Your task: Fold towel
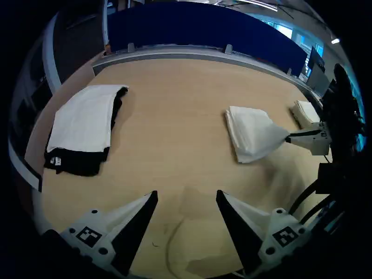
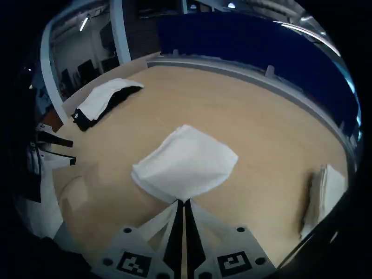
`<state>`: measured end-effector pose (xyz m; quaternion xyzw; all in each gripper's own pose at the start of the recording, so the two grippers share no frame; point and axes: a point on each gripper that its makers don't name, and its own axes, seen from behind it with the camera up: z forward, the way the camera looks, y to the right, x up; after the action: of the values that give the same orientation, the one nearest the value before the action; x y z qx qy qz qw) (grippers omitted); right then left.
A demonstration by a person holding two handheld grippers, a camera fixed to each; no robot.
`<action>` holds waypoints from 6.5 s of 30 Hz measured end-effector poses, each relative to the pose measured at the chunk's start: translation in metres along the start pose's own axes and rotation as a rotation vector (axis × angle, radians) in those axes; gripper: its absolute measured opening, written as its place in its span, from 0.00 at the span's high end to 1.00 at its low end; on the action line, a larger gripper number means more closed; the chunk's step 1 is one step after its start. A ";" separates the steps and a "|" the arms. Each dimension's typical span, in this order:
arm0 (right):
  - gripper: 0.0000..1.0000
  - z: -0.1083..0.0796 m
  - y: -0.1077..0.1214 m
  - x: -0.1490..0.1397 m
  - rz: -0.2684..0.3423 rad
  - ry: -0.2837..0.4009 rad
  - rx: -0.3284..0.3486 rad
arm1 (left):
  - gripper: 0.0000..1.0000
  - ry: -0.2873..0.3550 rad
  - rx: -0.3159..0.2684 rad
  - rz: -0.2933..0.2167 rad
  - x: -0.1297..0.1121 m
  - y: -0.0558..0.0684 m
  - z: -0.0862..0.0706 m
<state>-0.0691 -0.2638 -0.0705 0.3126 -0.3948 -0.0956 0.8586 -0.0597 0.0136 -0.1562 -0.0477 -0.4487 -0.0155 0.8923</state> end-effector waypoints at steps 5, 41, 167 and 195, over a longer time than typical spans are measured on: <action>0.98 -0.018 0.005 0.037 -0.034 0.059 -0.006 | 0.07 0.012 0.000 -0.001 0.004 -0.001 0.000; 0.98 -0.105 0.085 0.141 -0.108 0.248 -0.106 | 0.07 0.045 -0.016 0.017 0.023 0.013 -0.002; 0.66 -0.182 0.347 -0.133 0.369 -0.059 -0.551 | 0.07 0.039 -0.026 0.100 0.042 0.040 0.005; 0.27 -0.214 0.345 -0.105 0.347 0.018 -0.616 | 0.07 0.046 -0.028 0.102 0.048 0.039 0.006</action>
<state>-0.0100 0.1491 -0.0298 -0.0321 -0.3870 -0.0600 0.9196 -0.0331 0.0540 -0.1167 -0.0825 -0.4251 0.0224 0.9011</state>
